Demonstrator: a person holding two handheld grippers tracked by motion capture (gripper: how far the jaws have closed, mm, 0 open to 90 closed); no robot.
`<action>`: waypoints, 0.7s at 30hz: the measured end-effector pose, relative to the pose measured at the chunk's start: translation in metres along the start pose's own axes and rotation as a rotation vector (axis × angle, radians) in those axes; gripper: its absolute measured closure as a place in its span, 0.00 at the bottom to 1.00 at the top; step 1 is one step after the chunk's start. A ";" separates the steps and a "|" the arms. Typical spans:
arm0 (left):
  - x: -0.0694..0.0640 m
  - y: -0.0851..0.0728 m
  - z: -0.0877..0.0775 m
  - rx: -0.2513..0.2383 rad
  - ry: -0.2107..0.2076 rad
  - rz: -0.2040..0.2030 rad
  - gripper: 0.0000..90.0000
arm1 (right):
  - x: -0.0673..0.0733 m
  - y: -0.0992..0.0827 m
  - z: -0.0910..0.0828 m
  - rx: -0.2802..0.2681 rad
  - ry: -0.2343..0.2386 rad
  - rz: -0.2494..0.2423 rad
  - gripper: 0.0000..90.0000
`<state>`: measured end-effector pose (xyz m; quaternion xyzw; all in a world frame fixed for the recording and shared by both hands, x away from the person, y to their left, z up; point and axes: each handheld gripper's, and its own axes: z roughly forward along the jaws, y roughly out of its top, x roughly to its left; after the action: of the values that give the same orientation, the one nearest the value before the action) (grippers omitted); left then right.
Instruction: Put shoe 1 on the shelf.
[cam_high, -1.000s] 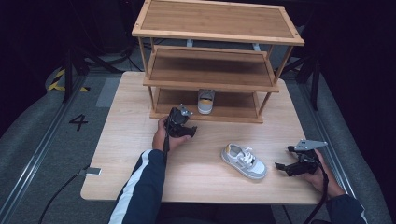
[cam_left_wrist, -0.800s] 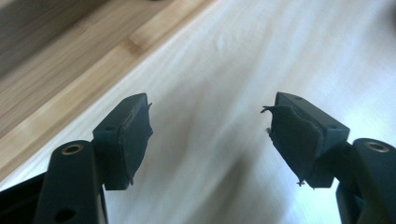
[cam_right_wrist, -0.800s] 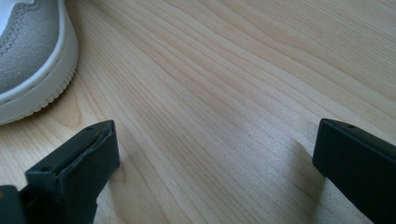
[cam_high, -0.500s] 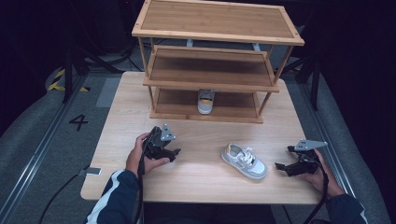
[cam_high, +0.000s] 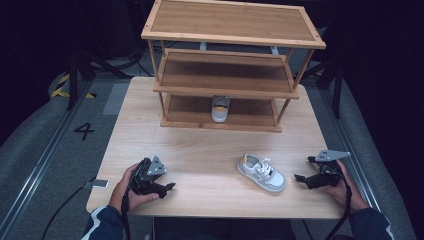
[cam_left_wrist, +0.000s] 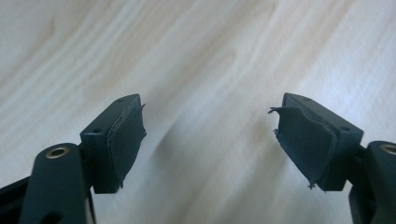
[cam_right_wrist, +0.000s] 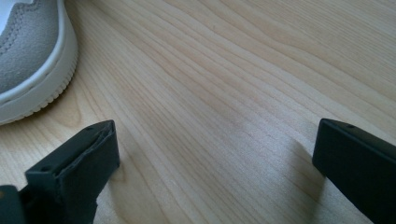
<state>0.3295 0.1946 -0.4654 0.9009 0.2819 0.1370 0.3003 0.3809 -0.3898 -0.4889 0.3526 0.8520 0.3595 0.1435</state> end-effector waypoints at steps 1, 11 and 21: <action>-0.001 -0.004 -0.001 0.003 -0.003 -0.008 0.26 | 0.000 0.000 0.000 0.000 0.000 0.000 0.01; -0.002 -0.031 -0.005 -0.064 -0.016 -0.116 0.20 | 0.001 -0.001 -0.001 0.002 -0.014 0.007 0.01; 0.002 -0.032 -0.003 -0.082 -0.030 -0.109 0.17 | 0.007 0.016 -0.020 -0.028 -0.011 0.019 0.25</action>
<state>0.3160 0.2188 -0.4825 0.8730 0.3202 0.1184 0.3482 0.3739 -0.3866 -0.4637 0.3605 0.8427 0.3707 0.1498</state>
